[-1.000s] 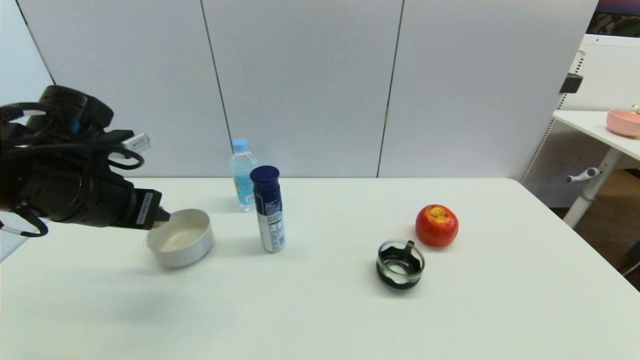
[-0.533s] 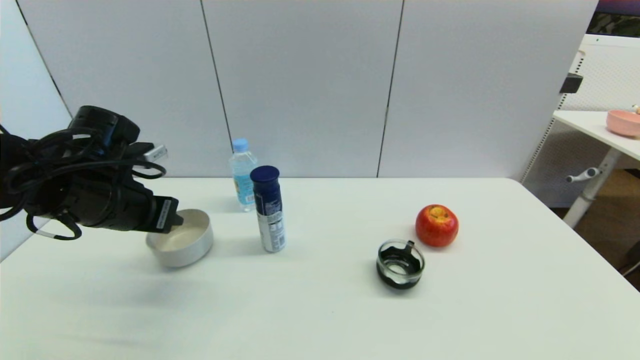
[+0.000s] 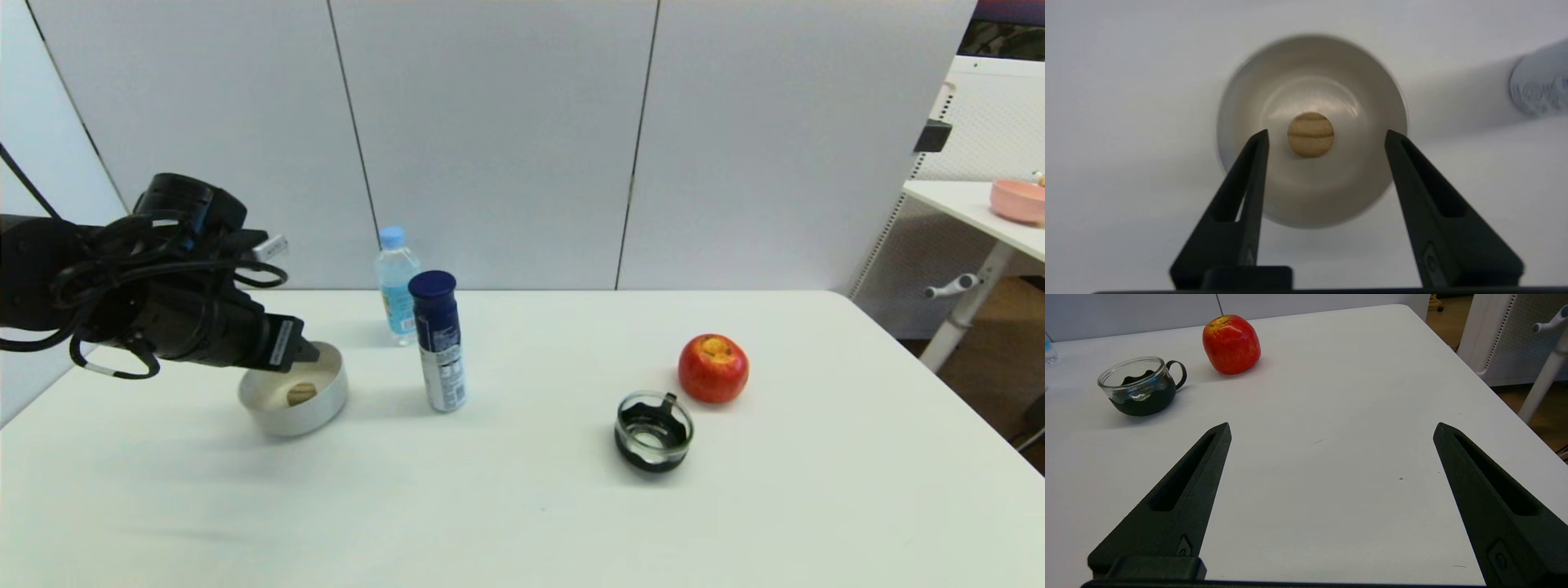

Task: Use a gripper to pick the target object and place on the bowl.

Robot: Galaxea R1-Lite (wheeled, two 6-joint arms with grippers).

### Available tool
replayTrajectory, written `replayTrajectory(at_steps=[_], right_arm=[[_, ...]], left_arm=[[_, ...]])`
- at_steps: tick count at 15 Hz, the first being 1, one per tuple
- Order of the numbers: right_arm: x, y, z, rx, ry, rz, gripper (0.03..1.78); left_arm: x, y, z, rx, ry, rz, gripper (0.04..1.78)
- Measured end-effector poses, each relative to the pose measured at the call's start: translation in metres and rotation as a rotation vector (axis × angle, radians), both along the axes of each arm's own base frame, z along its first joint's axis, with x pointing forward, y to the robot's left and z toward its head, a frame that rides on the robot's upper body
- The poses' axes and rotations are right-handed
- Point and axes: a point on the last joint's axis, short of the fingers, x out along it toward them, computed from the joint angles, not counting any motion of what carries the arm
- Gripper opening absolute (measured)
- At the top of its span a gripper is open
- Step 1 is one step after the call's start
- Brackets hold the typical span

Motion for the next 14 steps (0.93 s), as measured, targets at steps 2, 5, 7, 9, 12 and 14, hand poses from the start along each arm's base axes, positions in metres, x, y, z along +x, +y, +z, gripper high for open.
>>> replayTrajectory(at_steps=[2, 5, 7, 9, 12, 14], right_arm=[[0.0, 0.0, 0.0, 0.0, 0.0, 0.0, 1.71], [0.0, 0.0, 0.0, 0.0, 0.0, 0.0, 1.71], [0.0, 0.0, 0.0, 0.0, 0.0, 0.0, 1.71], [0.0, 0.0, 0.0, 0.0, 0.0, 0.0, 1.71], [0.0, 0.0, 0.0, 0.0, 0.0, 0.0, 1.71], [0.0, 0.0, 0.0, 0.0, 0.0, 0.0, 1.71]], left_arm=[[0.005, 0.0, 0.012, 0.018, -0.069, 0.016, 1.2], [0.005, 0.0, 0.047, 0.024, -0.196, 0.002, 1.36], [-0.005, 0.002, 0.082, 0.006, -0.32, 0.002, 1.44], [-0.023, 0.005, 0.117, -0.012, -0.442, 0.003, 1.5], [-0.068, 0.013, 0.155, -0.031, -0.58, 0.006, 1.56], [-0.107, 0.021, 0.167, -0.038, -0.632, 0.014, 1.59]])
